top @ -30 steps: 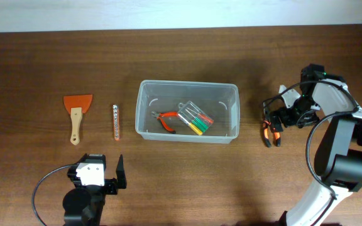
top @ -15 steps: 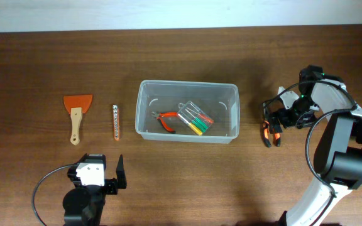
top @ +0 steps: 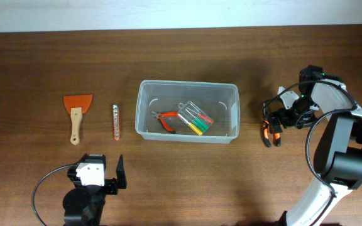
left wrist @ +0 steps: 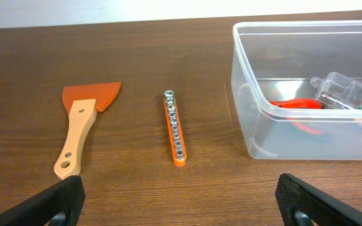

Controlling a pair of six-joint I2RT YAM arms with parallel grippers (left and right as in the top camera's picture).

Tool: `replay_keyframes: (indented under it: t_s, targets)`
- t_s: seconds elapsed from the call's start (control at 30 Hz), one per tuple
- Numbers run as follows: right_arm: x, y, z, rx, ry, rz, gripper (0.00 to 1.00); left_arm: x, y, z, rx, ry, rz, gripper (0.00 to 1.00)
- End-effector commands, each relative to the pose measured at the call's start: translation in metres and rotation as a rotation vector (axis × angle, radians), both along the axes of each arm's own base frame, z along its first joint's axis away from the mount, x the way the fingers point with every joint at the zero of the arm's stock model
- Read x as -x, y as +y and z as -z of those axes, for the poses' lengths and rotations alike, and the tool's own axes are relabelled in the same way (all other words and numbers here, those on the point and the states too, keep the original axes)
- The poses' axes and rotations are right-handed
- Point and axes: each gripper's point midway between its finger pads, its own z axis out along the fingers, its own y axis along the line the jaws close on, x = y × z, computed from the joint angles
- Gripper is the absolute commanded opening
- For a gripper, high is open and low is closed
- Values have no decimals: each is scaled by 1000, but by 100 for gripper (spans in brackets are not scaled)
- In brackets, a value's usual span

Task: Pack container
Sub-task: 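Move the right gripper over the orange-black needle-nose pliers, then lower the right gripper and grasp the needle-nose pliers at the joint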

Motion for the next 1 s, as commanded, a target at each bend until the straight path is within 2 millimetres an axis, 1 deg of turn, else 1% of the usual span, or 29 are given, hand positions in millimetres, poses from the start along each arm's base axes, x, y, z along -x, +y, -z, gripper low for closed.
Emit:
replay_keyframes:
  t_s: [0.0, 0.23, 0.53, 0.97]
  targets:
    - [6, 4, 13, -9, 39, -17, 99, 0, -3, 2, 6, -1, 14, 99]
    - [5, 5, 14, 0, 41, -28, 99, 0, -3, 2, 6, -1, 14, 99]
    - [3, 9, 14, 58, 46, -64, 99, 0, -3, 2, 6, -1, 14, 99]
    - [4, 9, 16, 57, 56, -63, 100, 0, -3, 2, 6, -1, 14, 99]
